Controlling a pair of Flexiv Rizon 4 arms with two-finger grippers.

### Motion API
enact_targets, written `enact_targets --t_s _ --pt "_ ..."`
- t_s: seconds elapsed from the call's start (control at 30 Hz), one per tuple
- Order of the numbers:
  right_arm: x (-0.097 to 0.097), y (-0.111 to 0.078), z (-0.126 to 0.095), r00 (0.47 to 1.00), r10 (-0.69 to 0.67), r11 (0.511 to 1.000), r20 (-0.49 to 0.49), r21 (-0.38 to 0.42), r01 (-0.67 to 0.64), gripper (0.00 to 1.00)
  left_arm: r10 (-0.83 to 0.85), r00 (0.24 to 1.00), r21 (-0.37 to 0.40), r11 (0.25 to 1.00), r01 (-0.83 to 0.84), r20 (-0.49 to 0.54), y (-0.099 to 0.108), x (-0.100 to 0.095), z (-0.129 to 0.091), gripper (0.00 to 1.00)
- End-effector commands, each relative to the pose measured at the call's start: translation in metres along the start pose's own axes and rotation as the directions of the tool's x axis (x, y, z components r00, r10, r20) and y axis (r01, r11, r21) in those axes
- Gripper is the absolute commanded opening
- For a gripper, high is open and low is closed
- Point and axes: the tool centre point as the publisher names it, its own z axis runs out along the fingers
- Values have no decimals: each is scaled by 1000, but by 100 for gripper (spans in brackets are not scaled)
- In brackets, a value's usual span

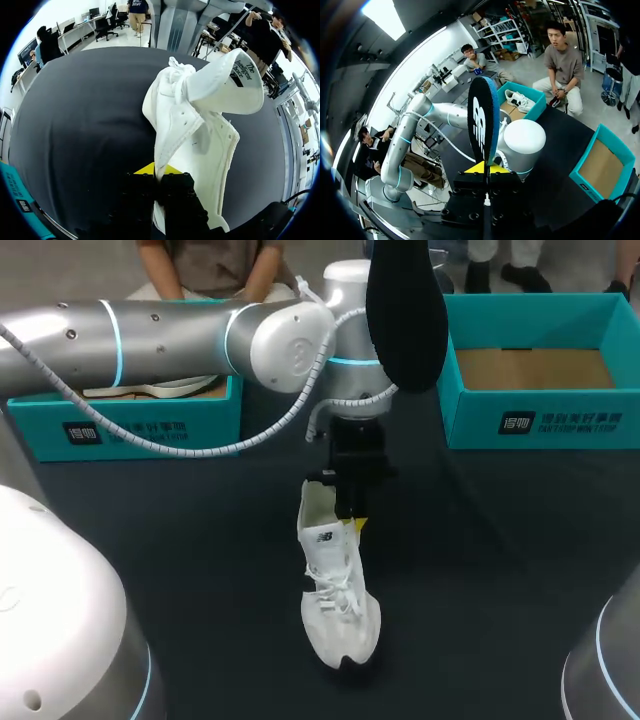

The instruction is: Take the shoe out of the shoebox, open the shoe tongue, remove and reinsert the insole, then place the shoe into the shoebox

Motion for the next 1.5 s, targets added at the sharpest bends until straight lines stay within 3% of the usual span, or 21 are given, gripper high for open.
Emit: enact_targets --t_s 0.03,0.3,0.43,0.47,0.5,0.73,0.93,1.17,1.2,1.5 --pt "0 1 0 1000 1 1000 0 3 -1 0 -3 1000 -5 1000 3 10 1 -3 4 0" --pt "0 1 0 1000 1 1000 0 3 -1 0 3 999 -13 1000 -2 42 2 -7 5 0" --pt "0 1 0 1000 1 1000 0 3 -1 0 -8 997 -10 1000 9 76 1 -8 2 51" --pt "0 1 0 1000 1 1000 0 3 -1 0 -10 997 -9 1000 10 80 1 -8 1 80" --pt "0 1 0 1000 1 1000 0 3 -1 0 -10 996 -11 1000 11 93 1 -8 0 98" --pt "0 1 0 1000 1 1000 0 3 -1 0 -41 976 16 999 39 215 2 -8 -12 100" --pt "0 1 0 1000 1 1000 0 3 -1 0 -115 901 82 993 89 418 7 -3 -36 100" --pt "0 1 0 1000 1 1000 0 3 -1 0 -221 716 178 975 137 662 11 17 -68 100" --pt "0 1 0 1000 1 1000 0 3 -1 0 -242 696 222 968 121 676 11 22 -72 100" --pt "0 1 0 1000 1 1000 0 3 -1 0 -322 424 341 939 31 847 11 54 -92 100"
